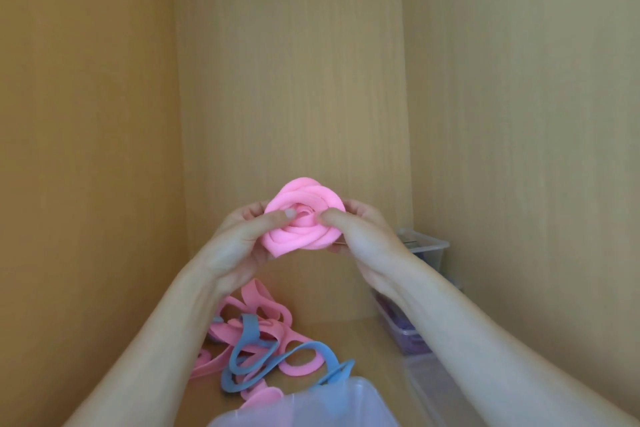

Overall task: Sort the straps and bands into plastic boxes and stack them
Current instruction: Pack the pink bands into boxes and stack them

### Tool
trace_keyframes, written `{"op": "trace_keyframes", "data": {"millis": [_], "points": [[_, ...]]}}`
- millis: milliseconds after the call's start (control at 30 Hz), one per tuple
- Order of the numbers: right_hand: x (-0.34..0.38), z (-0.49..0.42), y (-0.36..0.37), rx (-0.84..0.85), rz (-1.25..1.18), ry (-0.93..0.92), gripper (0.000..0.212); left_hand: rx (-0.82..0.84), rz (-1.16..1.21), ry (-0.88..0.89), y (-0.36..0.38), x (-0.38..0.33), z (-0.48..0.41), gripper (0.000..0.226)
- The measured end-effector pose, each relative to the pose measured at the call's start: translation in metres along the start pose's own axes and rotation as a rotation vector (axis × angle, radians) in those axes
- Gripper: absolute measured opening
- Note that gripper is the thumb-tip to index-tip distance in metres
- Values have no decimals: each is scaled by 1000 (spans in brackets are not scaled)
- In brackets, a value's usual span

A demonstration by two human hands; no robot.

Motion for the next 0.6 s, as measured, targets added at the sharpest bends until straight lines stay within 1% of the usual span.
{"op": "trace_keyframes", "data": {"millis": [33, 67, 133, 167, 200, 267, 333, 367, 433, 500, 600], "points": [[-2, 6, -4, 16, -27, 32, 28, 27, -12, -17, 3, 1, 1, 44], [-6, 12, -9, 29, -65, 69, 31, 46, -28, -35, 7, 2, 3, 49], [-16, 28, -17, 50, -163, 154, 32, 47, -99, -71, 15, 6, 10, 78], [-21, 36, -21, 61, -213, 191, 33, 44, -130, -88, 19, 8, 13, 88], [-27, 45, -24, 75, -256, 219, 36, 43, -150, -102, 24, 11, 18, 88], [-36, 59, -27, 116, -313, 248, 50, 6, -168, -137, 32, 17, 31, 74], [-37, 69, -28, 175, -294, 259, 61, -47, -208, -170, 33, 21, 44, 59], [-37, 73, -27, 217, -261, 266, 63, -78, -228, -188, 33, 20, 52, 49], [-34, 81, -20, 338, -192, 276, 61, -159, -264, -232, 29, 21, 70, 37], [-31, 91, -13, 475, -142, 281, 58, -236, -284, -265, 25, 24, 91, 38], [-28, 103, -5, 618, -54, 267, 51, -277, -344, -296, 22, 25, 120, 38]]}}
Point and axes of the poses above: each hand's wrist, its own z-axis away from the middle knuckle, its own y-axis out of the palm, x = y × z, the point moved 5 cm from there along -z, towards the middle knuckle, and after that the axes turned 10 degrees about z, right-handed, at the moved point
